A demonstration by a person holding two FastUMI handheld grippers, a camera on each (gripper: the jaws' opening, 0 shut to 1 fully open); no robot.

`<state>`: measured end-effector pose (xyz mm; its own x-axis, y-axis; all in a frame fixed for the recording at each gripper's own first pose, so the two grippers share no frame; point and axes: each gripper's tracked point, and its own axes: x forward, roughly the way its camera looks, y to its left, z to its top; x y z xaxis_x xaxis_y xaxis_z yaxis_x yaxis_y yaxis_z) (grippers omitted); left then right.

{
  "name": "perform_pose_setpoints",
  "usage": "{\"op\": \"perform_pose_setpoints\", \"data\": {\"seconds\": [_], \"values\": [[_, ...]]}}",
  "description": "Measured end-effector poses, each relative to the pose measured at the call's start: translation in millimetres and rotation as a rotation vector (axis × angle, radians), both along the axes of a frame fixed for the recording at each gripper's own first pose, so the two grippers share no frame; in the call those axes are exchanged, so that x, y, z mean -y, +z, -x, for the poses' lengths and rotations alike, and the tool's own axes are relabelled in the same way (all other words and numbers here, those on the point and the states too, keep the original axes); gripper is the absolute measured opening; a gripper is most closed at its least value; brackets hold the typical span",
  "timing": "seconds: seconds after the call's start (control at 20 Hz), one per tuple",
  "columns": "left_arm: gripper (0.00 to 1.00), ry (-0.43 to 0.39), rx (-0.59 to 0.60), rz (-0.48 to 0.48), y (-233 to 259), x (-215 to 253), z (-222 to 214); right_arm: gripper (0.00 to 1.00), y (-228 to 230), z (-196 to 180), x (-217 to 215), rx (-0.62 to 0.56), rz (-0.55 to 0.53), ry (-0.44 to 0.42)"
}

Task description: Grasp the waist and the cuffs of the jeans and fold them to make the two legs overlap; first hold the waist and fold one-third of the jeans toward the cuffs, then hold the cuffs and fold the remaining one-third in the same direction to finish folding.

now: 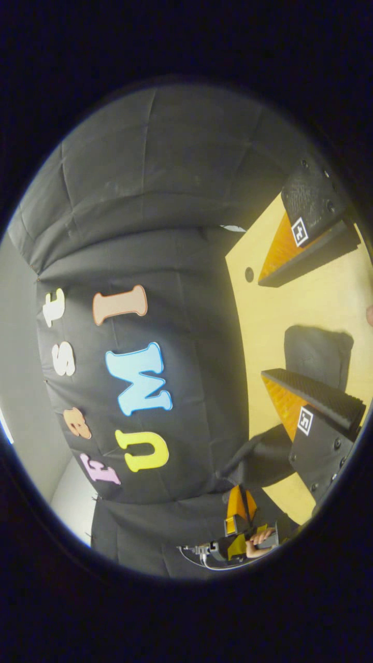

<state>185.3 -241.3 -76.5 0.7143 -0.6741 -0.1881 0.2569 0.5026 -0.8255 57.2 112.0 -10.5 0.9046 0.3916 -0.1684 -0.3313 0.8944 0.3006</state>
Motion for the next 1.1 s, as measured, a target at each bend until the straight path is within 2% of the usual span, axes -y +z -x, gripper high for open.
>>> {"op": "perform_pose_setpoints", "data": {"seconds": [0.15,0.25,0.35,0.45,0.65,0.7,0.75,0.85,0.9,0.95,1.0,1.05,1.1], "values": [[0.08,-0.161,0.0,-0.142,-40.4,96.3,58.5,0.95,-13.2,2.3,12.7,-0.02,-0.005,0.047],[0.08,-0.239,-0.013,-0.298,-85.7,144.4,84.6,0.95,-22.2,2.4,19.3,-0.033,-0.002,0.077],[0.08,-0.271,0.01,-0.427,-125.8,165.2,94.8,0.95,-29.4,3.3,23.5,-0.048,0.001,0.1],[0.08,-0.281,0.02,-0.497,-155.6,169.1,105.8,0.95,-33.4,5.6,25.9,-0.052,0.0,0.112],[0.08,-0.247,0.004,-0.494,-164.0,164.2,109.9,0.95,-43.2,6.0,23.2,-0.064,-0.006,0.115],[0.15,-0.244,0.004,-0.487,-165.5,161.6,110.3,0.95,-45.6,7.6,22.3,-0.069,-0.005,0.114],[0.11,-0.241,0.002,-0.486,-168.6,161.3,109.1,0.95,-46.7,7.6,20.7,-0.075,-0.006,0.114],[0.13,-0.239,0.009,-0.486,-168.3,160.8,110.4,0.95,-45.8,11.2,16.1,-0.079,-0.01,0.123],[0.16,-0.244,0.009,-0.484,-168.6,162.0,112.1,0.95,-45.9,12.1,15.1,-0.074,-0.004,0.122],[0.25,-0.248,0.011,-0.487,-169.3,160.6,112.9,0.95,-44.0,11.5,15.9,-0.067,0.003,0.116],[0.2,-0.27,0.015,-0.471,-166.2,162.0,115.9,0.95,-42.1,11.2,13.1,-0.062,0.002,0.115],[0.29,-0.27,0.02,-0.479,-165.3,160.7,118.6,0.95,-39.3,11.2,11.3,-0.057,-0.002,0.115],[0.29,-0.268,0.028,-0.487,-162.1,160.0,117.9,0.95,-38.4,11.4,9.6,-0.053,0.0,0.115]]}}
